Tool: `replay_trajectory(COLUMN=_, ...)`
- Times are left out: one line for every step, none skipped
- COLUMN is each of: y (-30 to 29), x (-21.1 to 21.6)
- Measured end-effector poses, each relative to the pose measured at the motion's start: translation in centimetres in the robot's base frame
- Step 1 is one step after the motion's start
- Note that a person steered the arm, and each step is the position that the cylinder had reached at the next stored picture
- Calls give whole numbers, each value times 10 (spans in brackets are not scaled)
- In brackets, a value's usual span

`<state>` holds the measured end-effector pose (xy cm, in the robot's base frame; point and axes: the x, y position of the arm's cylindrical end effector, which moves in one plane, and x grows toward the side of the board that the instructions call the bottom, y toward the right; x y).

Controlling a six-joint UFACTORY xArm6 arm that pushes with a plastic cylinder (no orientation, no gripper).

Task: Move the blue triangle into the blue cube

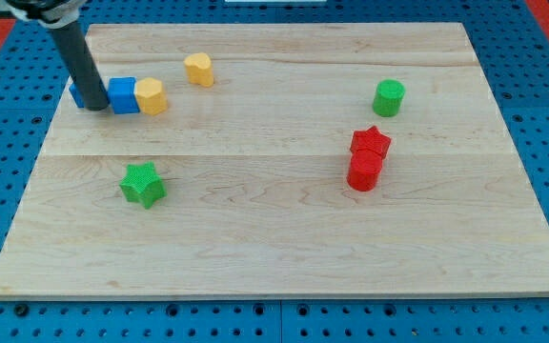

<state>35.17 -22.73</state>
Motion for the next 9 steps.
replay_trajectory(y=10, x=-21)
replay_trajectory(y=36, x=-27)
replay_trajectory(y=36, x=16)
replay_trajectory(y=-23, x=40)
replay_trajectory(y=-55, x=-19)
replay_trajectory(y=-11, x=-40)
replay_trajectory(y=45, x=-32)
replay_trajectory(y=43, x=-27)
replay_trajectory(y=27, x=7)
